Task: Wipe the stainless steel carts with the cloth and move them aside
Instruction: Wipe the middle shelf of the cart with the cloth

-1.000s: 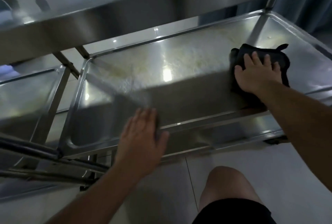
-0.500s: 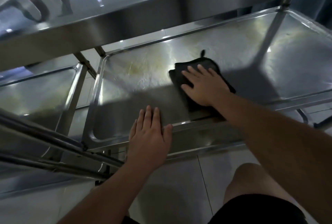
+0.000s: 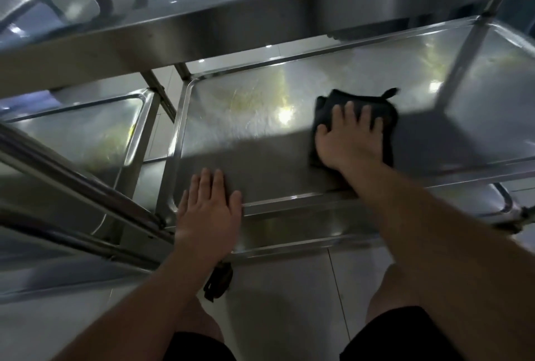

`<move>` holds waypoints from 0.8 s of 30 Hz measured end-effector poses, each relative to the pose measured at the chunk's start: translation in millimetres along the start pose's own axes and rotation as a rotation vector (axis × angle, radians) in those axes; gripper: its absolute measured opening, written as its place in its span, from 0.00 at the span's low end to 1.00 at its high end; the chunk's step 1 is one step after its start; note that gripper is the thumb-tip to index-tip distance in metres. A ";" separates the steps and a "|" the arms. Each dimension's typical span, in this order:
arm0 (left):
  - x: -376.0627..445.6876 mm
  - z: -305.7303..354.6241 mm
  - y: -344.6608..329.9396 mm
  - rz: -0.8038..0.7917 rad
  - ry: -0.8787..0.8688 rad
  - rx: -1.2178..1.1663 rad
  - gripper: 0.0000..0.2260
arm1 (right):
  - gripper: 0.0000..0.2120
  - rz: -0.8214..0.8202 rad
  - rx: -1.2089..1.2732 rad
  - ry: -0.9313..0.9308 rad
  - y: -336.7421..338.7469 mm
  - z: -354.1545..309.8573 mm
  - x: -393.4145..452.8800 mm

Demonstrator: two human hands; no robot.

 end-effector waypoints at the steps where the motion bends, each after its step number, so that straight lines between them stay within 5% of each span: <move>1: -0.1 1.5 -1.6 0.026 0.002 -0.009 0.34 | 0.35 0.000 0.002 0.057 -7.5 -25.9 -11.2; 5: -1.5 1.1 -3.1 0.075 0.004 0.001 0.31 | 0.34 -0.046 -0.022 0.432 -27.5 -102.4 -45.9; 10: -4.9 2.3 -5.8 0.110 -0.014 0.003 0.31 | 0.33 -0.072 -0.071 0.587 -19.3 -73.2 -34.8; 13: -5.8 0.8 -7.7 0.117 -0.026 0.011 0.31 | 0.33 0.004 -0.079 0.431 -4.1 -11.3 -4.2; 16: -6.2 3.4 -7.6 0.127 -0.027 0.009 0.31 | 0.34 0.024 -0.020 0.077 11.5 54.0 15.0; 19: -8.0 6.4 -6.6 0.158 -0.017 0.013 0.30 | 0.35 -0.009 0.027 -0.162 8.7 57.2 12.4; 24: -6.4 6.1 -7.1 0.152 -0.010 0.007 0.30 | 0.35 0.050 0.036 0.061 -18.8 -33.9 -35.5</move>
Point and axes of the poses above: each hand's wrist, its own x-axis towards the middle knuckle, its own y-axis out of the back of the hand, z = x × y, the point moved 1 cm from there along x, towards the middle knuckle, and after that the axes turned 6 degrees about -y, right-handed, at the moved point
